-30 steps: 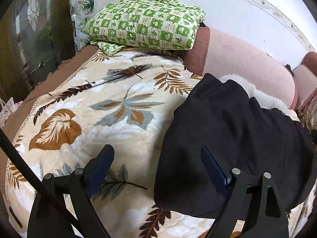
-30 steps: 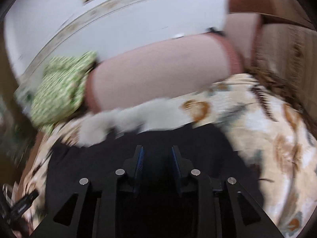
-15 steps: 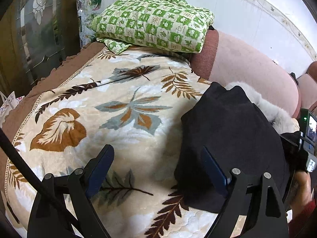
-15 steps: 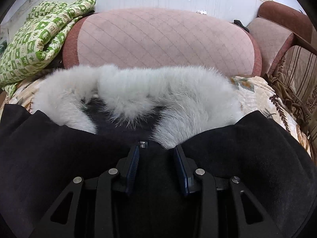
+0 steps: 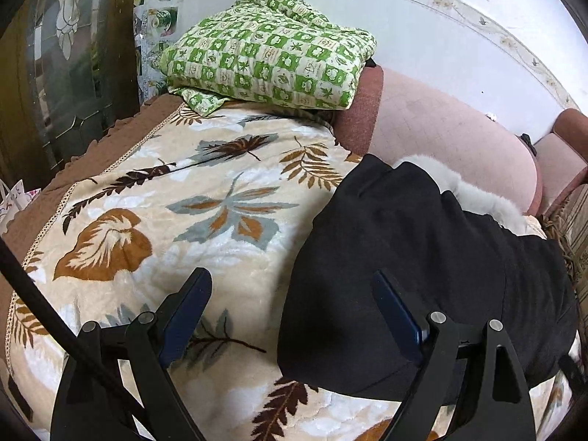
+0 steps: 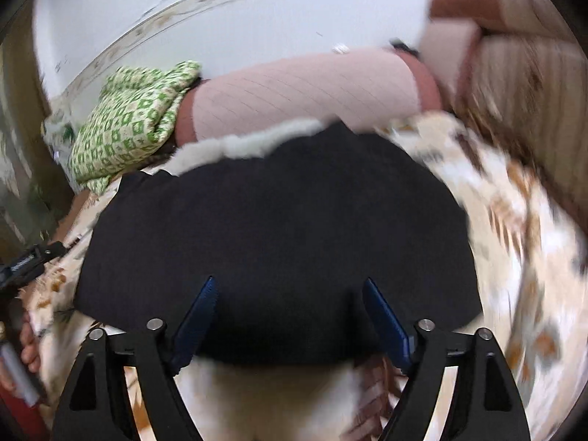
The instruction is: Fold large clothes
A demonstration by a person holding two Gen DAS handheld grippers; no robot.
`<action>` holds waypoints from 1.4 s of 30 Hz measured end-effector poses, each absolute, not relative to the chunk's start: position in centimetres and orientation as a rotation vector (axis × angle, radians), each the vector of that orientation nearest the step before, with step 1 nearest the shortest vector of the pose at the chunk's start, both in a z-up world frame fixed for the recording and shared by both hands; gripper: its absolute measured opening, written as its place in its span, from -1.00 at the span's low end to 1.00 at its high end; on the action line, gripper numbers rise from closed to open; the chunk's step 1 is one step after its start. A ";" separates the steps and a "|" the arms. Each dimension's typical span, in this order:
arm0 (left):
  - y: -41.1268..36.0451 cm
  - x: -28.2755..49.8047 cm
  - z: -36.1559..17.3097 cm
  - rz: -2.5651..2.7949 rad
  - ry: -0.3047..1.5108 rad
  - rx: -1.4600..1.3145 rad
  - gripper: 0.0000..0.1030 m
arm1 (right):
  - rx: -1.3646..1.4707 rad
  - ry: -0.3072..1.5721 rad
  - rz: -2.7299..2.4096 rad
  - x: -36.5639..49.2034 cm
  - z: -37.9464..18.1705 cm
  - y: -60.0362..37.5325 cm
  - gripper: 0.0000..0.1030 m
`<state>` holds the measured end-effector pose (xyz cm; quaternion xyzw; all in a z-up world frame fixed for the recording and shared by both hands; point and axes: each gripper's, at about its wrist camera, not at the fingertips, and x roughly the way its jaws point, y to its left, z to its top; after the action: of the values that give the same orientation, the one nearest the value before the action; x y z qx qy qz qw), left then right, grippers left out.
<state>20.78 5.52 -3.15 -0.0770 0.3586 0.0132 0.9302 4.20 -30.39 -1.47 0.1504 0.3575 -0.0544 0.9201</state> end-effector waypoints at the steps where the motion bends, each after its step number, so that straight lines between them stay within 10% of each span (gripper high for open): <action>1: 5.4 20.7 -3.2 0.027 0.734 -0.157 0.71 | 0.344 0.740 -0.108 3.7 -1.8 -30.8 0.70; 10: 5.1 20.6 -3.3 0.031 0.737 -0.140 0.71 | 0.581 0.752 -0.106 5.2 -5.7 -32.5 1.00; 42: 6.3 24.5 -13.3 -0.514 1.077 -0.683 0.87 | 0.916 0.654 0.029 4.1 -6.9 -36.7 1.00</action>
<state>24.47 6.34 -13.32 -0.3153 0.4969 -0.2374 0.7728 4.07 -36.67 -6.93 0.4343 0.3098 0.0137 0.8457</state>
